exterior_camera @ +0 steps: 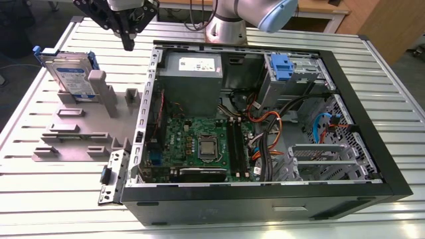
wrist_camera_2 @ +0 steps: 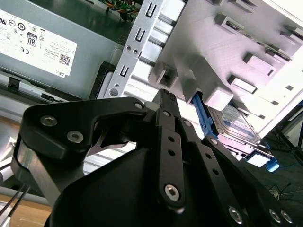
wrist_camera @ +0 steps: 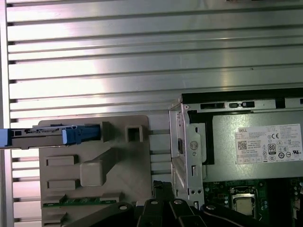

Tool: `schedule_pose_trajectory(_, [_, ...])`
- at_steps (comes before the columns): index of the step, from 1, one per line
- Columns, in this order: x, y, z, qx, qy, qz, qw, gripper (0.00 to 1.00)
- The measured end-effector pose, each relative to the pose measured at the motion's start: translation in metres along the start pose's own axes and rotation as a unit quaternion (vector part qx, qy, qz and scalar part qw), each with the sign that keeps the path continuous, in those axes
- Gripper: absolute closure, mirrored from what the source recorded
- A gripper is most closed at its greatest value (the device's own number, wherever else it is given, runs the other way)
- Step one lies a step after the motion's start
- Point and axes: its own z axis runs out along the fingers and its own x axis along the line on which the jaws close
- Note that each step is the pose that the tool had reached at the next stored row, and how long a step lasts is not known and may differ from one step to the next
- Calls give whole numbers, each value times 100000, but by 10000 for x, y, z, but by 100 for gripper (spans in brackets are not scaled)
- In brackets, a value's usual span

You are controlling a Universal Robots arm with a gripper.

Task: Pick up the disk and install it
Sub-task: 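Reach for the disk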

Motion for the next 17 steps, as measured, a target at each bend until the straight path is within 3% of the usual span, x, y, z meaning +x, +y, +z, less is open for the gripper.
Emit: schedule_pose_trajectory(17, [77, -6, 3, 0, -1, 1, 100000, 89])
